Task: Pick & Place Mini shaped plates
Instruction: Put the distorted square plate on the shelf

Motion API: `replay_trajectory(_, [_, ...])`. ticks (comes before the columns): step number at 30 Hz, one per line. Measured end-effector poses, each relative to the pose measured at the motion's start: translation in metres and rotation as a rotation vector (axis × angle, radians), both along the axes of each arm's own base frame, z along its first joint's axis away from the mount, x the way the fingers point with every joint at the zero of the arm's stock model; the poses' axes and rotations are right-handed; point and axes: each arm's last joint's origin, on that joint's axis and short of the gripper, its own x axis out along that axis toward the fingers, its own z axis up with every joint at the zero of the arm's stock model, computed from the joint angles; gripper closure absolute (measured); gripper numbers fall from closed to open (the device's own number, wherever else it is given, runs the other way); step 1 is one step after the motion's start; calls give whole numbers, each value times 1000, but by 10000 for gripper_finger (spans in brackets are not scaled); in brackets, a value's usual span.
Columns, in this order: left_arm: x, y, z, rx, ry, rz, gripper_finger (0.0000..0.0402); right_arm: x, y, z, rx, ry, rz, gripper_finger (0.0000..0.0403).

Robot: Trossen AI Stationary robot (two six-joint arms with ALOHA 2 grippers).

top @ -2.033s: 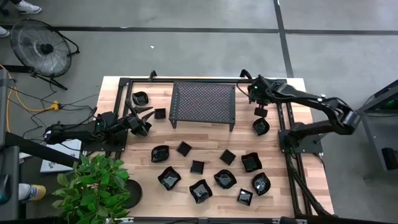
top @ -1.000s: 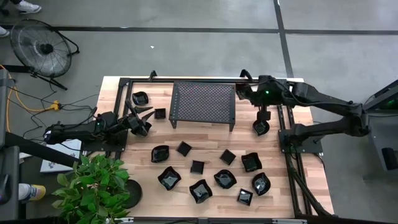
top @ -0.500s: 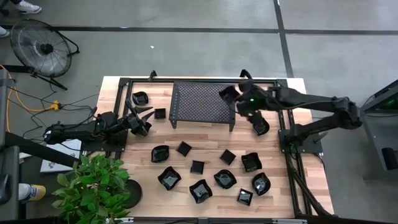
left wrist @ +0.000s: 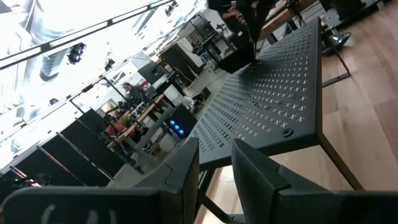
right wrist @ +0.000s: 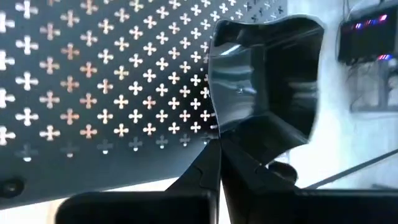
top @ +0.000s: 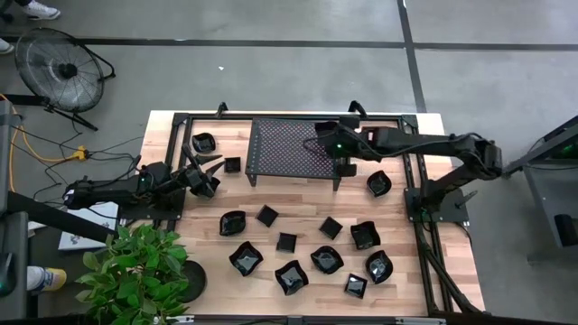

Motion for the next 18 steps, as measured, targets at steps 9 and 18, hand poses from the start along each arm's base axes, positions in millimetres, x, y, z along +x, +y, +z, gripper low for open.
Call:
replay_trajectory(9, [0,0,0,0,0,0,309,3,1,42,61,-48,17,403])
replay_trajectory(18, [0,0,0,0,0,0,309,12,0,57,153,-59,-115,403])
